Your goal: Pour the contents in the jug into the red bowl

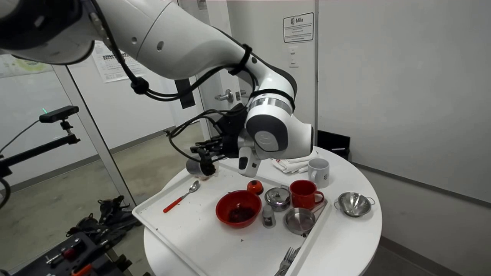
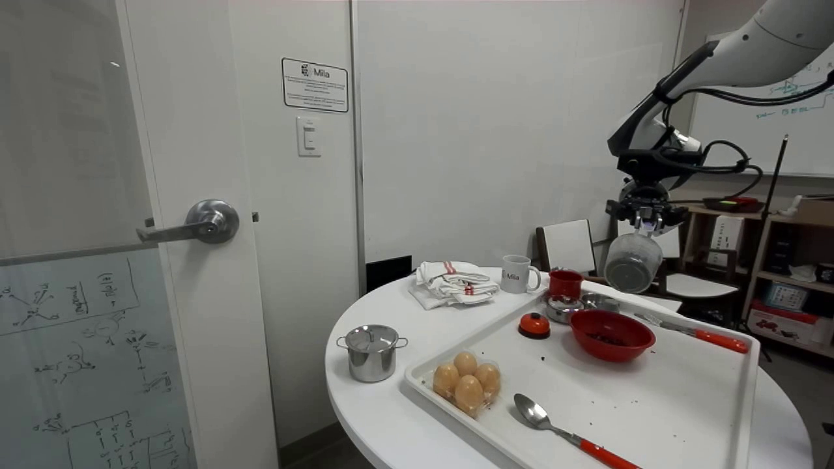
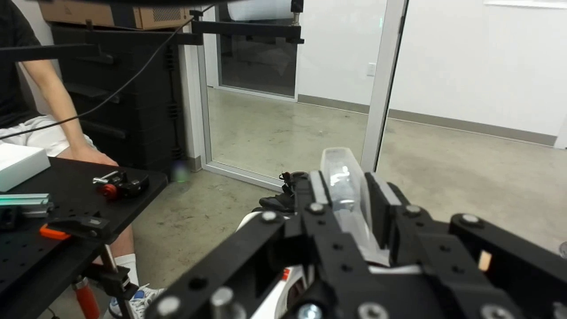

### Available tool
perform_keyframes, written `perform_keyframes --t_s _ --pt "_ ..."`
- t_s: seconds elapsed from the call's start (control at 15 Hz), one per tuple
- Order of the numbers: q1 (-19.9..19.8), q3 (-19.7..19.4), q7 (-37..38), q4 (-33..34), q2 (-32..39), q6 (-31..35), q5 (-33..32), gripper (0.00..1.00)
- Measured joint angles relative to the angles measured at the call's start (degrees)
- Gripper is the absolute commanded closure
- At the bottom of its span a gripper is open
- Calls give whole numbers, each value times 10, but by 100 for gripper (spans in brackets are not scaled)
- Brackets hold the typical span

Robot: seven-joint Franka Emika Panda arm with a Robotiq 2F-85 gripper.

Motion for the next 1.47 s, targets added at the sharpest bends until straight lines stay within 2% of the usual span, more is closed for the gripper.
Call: perform_keyframes --t_s 0.33,0.67,1.0,1.47 --pt "-1 0 -19 2 0 -26 3 90" --pt "12 -4 -17 6 0 -6 0 90" --pt "66 -10 6 7 -1 88 -46 90" --pt "164 -7 104 0 -8 267 -124 90"
